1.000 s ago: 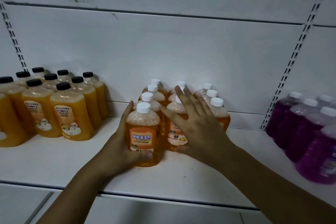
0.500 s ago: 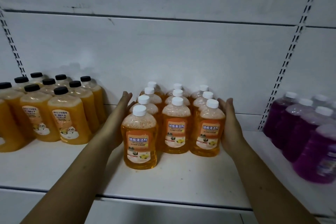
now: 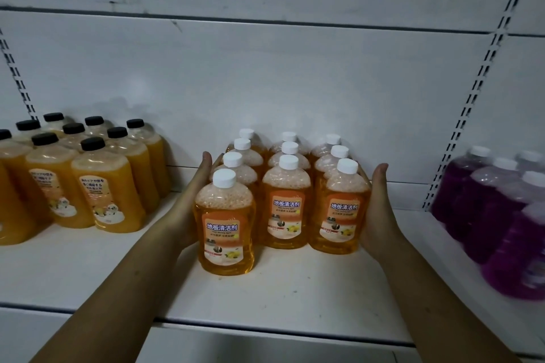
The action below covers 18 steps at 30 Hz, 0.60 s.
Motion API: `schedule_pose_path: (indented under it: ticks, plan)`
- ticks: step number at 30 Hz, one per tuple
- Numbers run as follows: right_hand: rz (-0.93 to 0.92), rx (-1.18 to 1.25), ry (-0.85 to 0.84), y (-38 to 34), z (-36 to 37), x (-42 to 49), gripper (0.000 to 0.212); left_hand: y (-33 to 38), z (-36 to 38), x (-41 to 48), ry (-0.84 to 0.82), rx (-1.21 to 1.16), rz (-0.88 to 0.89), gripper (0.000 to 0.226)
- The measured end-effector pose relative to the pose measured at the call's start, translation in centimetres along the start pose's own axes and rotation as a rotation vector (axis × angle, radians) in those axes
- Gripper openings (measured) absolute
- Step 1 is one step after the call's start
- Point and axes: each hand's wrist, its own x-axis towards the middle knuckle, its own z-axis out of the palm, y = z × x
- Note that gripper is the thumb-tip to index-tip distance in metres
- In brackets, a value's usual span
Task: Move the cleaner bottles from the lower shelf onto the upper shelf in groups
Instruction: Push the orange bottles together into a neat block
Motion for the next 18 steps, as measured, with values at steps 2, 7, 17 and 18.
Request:
schedule_pose_path:
  ticks: [2, 7, 17, 18]
  plan:
    - [0.026, 0.006, -0.003, 0.1, -0.1, 0.0, 0.090, 0.4, 0.7, -0.9, 0.012, 0.016, -0.003, 0.080]
    - [0.100, 0.000, -0.015, 0.3, -0.3, -0.4, 0.097, 0.3, 1.3, -1.3, 0.010, -0.050, 0.023, 0.077]
    - [0.109, 0.018, -0.022, 0.4, -0.2, -0.6, 0.098, -0.1, 1.5, -0.8, 0.055, -0.055, 0.035, 0.071]
    - [0.109, 0.014, -0.024, 0.4, -0.2, -0.6, 0.098, -0.1, 1.6, -0.7, 0.061, -0.050, 0.037, 0.072]
